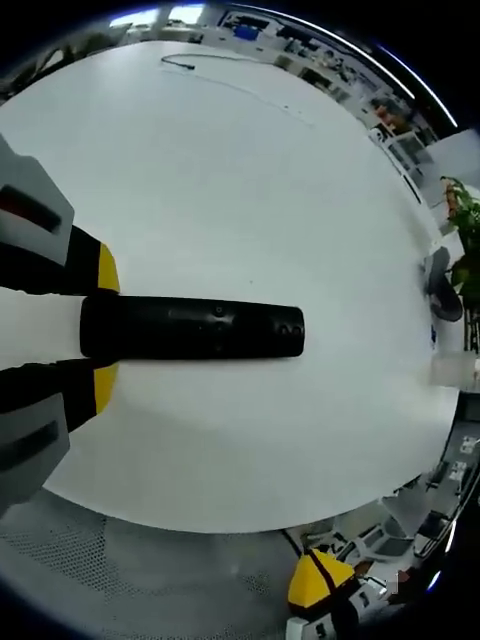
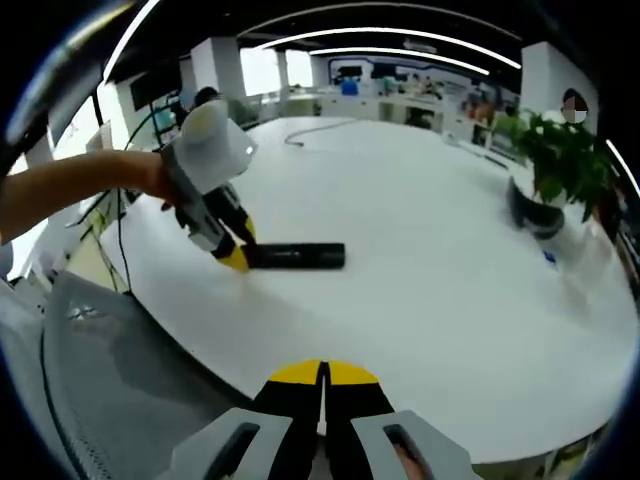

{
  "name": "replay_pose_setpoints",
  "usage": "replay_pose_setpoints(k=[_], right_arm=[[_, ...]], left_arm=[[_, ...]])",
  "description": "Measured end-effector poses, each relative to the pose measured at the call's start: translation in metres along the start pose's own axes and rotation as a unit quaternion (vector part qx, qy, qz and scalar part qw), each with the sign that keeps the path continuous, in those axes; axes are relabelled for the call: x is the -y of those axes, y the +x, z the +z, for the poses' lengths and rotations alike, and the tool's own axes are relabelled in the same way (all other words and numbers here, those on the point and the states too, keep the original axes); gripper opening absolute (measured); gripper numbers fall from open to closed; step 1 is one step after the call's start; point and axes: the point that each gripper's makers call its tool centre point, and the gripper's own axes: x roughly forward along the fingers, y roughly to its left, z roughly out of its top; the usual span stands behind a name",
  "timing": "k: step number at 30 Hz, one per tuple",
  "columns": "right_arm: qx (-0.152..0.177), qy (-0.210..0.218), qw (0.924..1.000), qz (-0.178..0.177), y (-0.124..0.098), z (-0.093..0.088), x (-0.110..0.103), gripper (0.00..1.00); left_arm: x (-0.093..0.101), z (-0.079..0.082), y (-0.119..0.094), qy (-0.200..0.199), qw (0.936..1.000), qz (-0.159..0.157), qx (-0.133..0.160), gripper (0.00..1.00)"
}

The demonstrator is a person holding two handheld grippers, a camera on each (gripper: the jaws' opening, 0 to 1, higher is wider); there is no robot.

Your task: Press the specified remote control buttons in sequence, fully releasing each button before pressing the next.

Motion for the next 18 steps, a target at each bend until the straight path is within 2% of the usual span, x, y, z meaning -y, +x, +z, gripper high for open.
replay_pose_setpoints(k=[10, 16, 18], right_arm=[[0.02, -0.002, 0.9998, -0.001, -0.002, 0.015, 0.004, 0.0], [0.045, -0.004, 0.999, 0.001, -0.001, 0.034, 0.003, 0.0], [0.058, -0.011, 0.9982, -0.008, 0.002, 0.043, 0.006, 0.0]], left_arm=[[0.016, -0.004, -0.002, -0.013, 0.9996, 0.002, 0.024, 0.23], [0.024, -0.005, -0.003, -0.03, 0.9988, 0.006, 0.038, 0.23], [0.027, -0.005, -0.004, -0.034, 0.9984, 0.005, 0.044, 0.23]])
